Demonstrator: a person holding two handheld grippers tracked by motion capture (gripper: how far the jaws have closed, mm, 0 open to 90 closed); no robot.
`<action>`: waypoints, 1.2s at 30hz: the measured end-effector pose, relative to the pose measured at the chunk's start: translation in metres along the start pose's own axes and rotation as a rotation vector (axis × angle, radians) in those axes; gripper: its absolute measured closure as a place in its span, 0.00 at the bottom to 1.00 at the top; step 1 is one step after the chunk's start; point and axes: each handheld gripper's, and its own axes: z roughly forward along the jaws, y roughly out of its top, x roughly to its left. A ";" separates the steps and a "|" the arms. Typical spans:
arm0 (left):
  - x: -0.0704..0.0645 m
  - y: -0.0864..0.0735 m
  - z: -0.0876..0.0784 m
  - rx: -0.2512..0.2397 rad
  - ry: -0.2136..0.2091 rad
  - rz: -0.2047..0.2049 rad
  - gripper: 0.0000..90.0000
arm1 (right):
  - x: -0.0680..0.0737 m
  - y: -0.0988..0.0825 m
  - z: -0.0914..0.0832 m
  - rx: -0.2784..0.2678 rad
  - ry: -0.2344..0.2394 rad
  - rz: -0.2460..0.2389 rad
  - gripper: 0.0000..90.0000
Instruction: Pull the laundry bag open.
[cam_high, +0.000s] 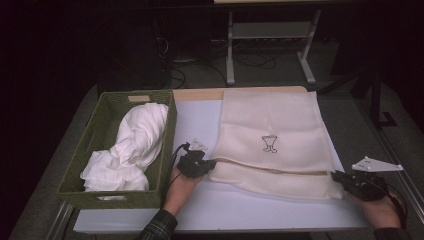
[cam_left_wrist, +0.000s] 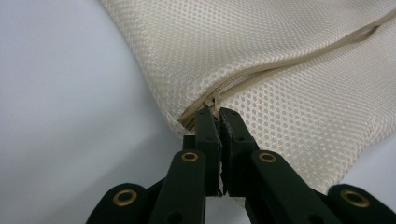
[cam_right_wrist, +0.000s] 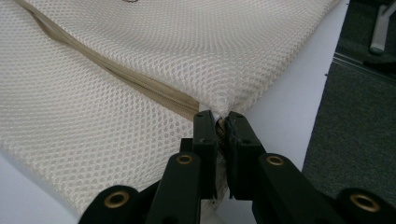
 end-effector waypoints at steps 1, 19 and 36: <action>0.001 0.001 0.002 0.004 0.006 0.004 0.96 | -0.002 0.001 0.001 -0.001 -0.002 0.007 0.92; 0.023 0.043 0.033 -0.028 0.028 -0.006 0.96 | -0.025 0.013 0.022 -0.017 -0.014 0.049 0.91; 0.042 0.054 0.052 -0.016 0.043 0.000 0.95 | -0.033 0.017 0.041 0.029 -0.017 0.056 0.84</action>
